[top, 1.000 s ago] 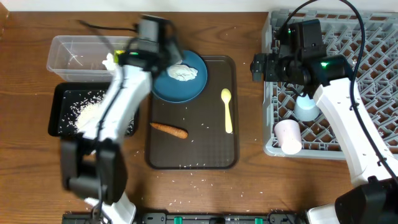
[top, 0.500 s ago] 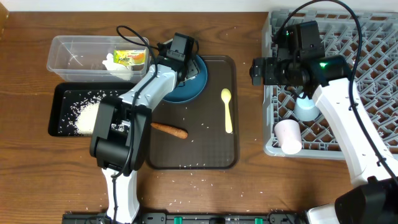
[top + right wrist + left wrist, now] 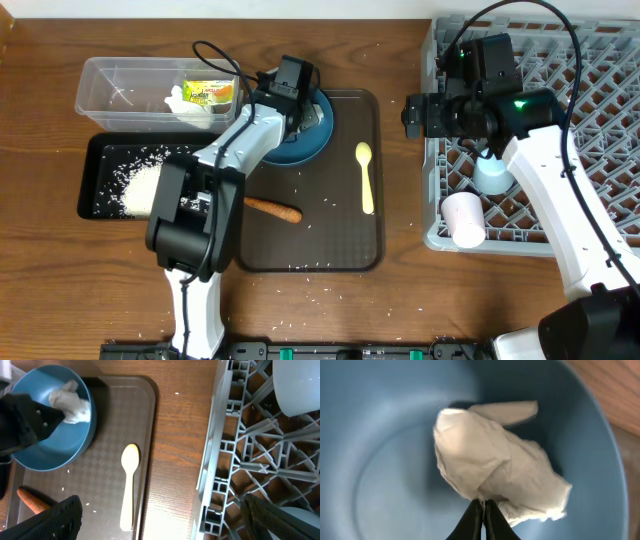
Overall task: Sort waste into correct bins and load items into the dishwasher rack
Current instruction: 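Drop the remaining tissue into the clear plastic bin, then grasp the rim of the dark-blue bowl with the right gripper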
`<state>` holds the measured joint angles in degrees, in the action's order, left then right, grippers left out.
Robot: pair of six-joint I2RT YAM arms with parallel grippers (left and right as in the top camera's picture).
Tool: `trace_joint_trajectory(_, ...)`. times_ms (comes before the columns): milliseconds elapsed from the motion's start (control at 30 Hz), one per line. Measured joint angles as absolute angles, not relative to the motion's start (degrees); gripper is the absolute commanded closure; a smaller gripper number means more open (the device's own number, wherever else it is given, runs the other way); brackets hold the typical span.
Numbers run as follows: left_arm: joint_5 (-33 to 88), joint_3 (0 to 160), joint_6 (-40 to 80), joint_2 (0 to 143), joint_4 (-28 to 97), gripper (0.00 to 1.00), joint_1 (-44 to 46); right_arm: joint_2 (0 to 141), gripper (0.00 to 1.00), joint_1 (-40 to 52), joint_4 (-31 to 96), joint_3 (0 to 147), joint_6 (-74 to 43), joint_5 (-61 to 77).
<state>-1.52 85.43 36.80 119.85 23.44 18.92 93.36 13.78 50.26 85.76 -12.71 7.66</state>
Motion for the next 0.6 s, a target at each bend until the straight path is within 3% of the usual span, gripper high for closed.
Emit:
trace_joint_trajectory(367, -1.5, 86.3, 34.4, 95.5, 28.5, 0.94, 13.3, 93.4, 0.01, 13.8, 49.9, 85.8, -12.5, 7.7)
trace_joint_trajectory(600, -6.7, 86.9, 33.9, 98.1, 29.8, 0.94, 4.3, 93.4, 0.01, 13.8, 49.9, 85.8, -12.5, 7.7)
